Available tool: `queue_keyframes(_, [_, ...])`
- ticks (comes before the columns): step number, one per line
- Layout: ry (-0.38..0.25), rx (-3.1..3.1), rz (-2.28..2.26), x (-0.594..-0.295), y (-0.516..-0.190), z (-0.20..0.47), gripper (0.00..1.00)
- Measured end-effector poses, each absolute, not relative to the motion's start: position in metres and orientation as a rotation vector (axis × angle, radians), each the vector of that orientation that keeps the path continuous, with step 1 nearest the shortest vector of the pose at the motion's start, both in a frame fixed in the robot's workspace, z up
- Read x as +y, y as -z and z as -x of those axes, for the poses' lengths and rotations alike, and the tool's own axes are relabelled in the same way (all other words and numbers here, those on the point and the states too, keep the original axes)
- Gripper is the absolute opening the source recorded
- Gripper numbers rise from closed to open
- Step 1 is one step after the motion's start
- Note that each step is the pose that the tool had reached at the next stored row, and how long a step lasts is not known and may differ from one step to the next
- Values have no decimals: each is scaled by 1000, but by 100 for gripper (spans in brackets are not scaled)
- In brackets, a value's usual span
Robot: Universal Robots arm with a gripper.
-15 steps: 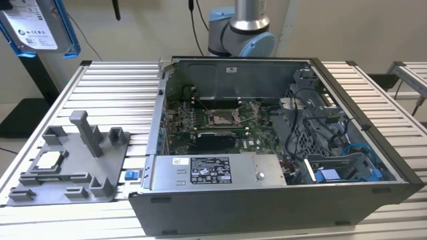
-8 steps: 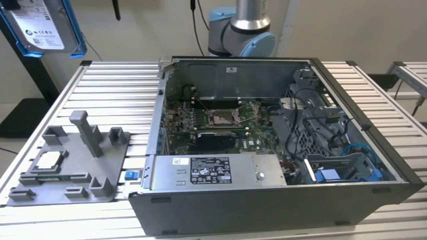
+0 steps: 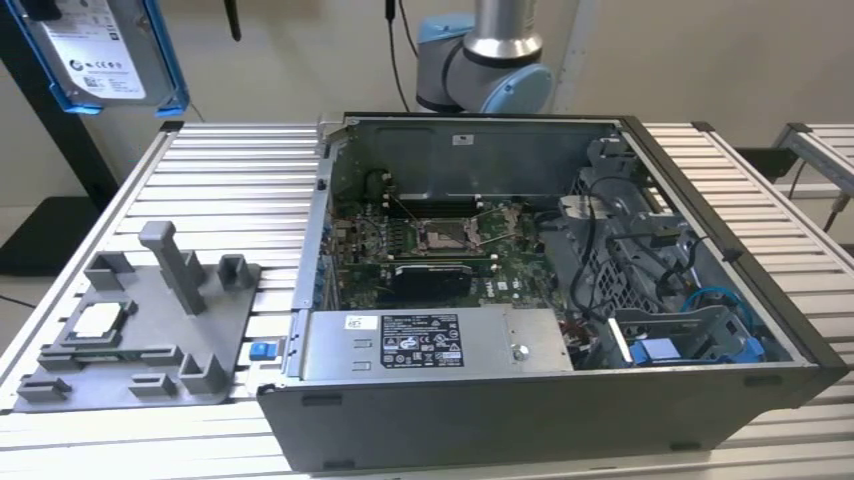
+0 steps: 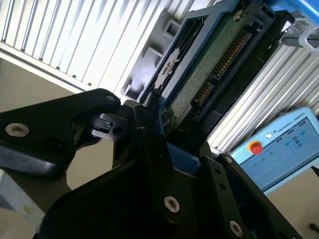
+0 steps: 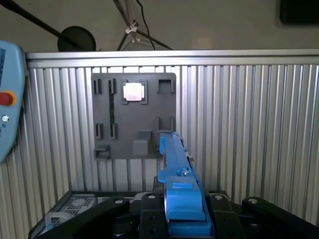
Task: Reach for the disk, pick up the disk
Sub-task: 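Pick up the disk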
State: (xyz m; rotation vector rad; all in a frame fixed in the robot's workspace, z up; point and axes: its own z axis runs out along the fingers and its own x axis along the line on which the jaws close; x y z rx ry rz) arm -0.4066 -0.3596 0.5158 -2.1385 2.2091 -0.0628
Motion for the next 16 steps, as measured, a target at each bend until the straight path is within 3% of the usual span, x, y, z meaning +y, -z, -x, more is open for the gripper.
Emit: queue_keyframes(16, [62, 2209, 2139, -360, -516, 367, 0])
